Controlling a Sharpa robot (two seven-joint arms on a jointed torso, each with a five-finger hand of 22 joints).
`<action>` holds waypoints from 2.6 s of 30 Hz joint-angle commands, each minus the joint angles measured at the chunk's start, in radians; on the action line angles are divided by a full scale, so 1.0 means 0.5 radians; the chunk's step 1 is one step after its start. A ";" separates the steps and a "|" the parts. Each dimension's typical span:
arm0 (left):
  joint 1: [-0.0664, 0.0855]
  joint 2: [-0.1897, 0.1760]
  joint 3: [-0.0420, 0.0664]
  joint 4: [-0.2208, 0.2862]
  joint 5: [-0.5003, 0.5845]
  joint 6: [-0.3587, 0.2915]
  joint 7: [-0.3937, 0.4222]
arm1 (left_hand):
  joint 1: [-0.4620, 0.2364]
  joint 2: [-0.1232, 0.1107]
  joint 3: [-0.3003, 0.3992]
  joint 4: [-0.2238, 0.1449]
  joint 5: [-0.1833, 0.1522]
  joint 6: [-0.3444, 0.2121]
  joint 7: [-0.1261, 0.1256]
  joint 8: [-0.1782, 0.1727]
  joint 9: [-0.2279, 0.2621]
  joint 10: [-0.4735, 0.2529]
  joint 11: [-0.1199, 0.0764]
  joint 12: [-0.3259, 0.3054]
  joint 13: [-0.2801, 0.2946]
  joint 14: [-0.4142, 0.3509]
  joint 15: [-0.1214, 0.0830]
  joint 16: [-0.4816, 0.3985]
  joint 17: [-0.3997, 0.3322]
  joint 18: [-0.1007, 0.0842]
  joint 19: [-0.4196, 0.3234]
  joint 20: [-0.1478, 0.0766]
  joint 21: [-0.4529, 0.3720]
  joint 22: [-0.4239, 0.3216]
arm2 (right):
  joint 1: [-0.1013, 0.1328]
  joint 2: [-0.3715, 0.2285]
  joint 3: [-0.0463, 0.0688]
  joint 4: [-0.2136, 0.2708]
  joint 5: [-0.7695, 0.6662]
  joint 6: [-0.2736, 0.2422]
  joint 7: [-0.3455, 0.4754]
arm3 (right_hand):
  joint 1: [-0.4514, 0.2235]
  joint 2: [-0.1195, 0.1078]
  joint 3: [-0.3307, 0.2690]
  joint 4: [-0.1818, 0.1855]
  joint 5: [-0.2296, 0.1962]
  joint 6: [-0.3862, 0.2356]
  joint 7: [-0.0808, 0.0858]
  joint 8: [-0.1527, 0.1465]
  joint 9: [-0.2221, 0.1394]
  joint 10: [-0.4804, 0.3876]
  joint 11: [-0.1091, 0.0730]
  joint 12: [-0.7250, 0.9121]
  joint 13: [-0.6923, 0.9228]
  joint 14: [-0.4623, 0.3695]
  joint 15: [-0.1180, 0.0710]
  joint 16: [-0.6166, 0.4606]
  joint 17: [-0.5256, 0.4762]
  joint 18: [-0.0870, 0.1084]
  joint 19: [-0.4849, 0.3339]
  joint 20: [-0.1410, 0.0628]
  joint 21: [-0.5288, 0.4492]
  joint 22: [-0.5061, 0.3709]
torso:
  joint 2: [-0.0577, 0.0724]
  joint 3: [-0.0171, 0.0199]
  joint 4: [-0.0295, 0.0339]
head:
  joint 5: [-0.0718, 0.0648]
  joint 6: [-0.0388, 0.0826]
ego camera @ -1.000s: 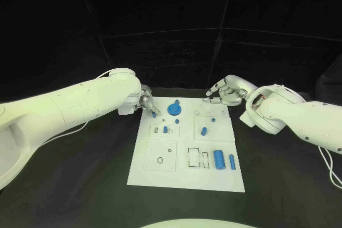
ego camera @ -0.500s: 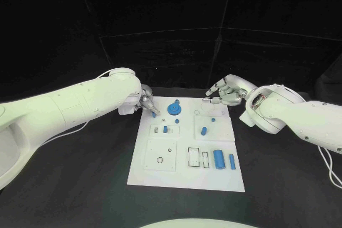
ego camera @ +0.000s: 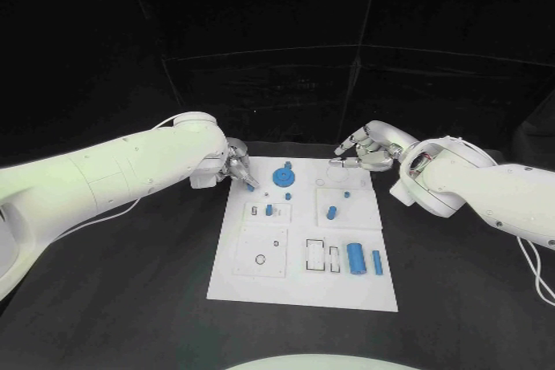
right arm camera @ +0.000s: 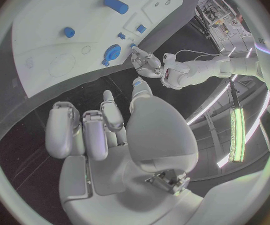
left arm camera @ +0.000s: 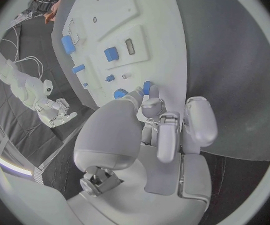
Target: Assemble the parts on the task board
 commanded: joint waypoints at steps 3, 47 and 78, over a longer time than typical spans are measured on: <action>0.003 -0.063 0.001 0.111 0.008 -0.159 0.046 | -0.064 -0.058 0.407 -0.301 0.007 0.017 0.005 0.023 0.005 0.031 -0.005 0.006 0.006 0.208 0.002 0.013 0.527 0.009 0.018 0.000 0.017 0.019 | 0.004 -0.006 0.001 0.005 0.005 -0.013 0.015 | -0.003 0.015 0.004 0.009 0.009 -0.010 0.005 0.012 -0.001 -0.006 -0.002 0.003 0.000 0.132 -0.016 -0.011 0.185 -0.011 -0.017 -0.003 -0.007 -0.002 | 0.000 -0.0003 0.000 | 0.003 0.002; -0.132 -0.516 -0.045 0.896 0.057 -0.661 -0.088 | -0.165 -0.132 0.617 -0.352 0.010 0.035 -0.003 0.065 0.016 0.079 -0.014 0.037 0.037 0.208 -0.005 0.013 0.527 -0.001 0.049 -0.006 0.051 0.073 | 0.004 -0.025 0.001 0.002 0.010 -0.008 0.014 | -0.003 0.015 0.004 0.009 0.009 -0.010 0.005 0.012 -0.001 -0.006 -0.002 0.003 0.000 0.132 -0.016 -0.011 0.185 -0.011 -0.017 -0.003 -0.007 -0.002 | 0.004 -0.0006 -0.004 | 0.036 -0.018; -0.135 -0.493 -0.056 0.869 0.013 -0.507 -0.186 | -0.170 -0.137 0.631 -0.355 0.010 0.036 -0.003 0.068 0.016 0.077 -0.015 0.032 0.029 0.208 -0.005 0.013 0.527 -0.001 0.050 -0.006 0.051 0.074 | 0.004 -0.024 0.001 0.000 0.010 -0.005 0.014 | 0.005 0.023 0.001 0.007 0.013 -0.011 0.005 0.015 -0.001 -0.009 -0.003 0.000 -0.004 0.132 -0.016 -0.013 0.183 -0.010 -0.017 -0.003 -0.008 -0.004 | 0.003 -0.0005 -0.004 | 0.032 -0.034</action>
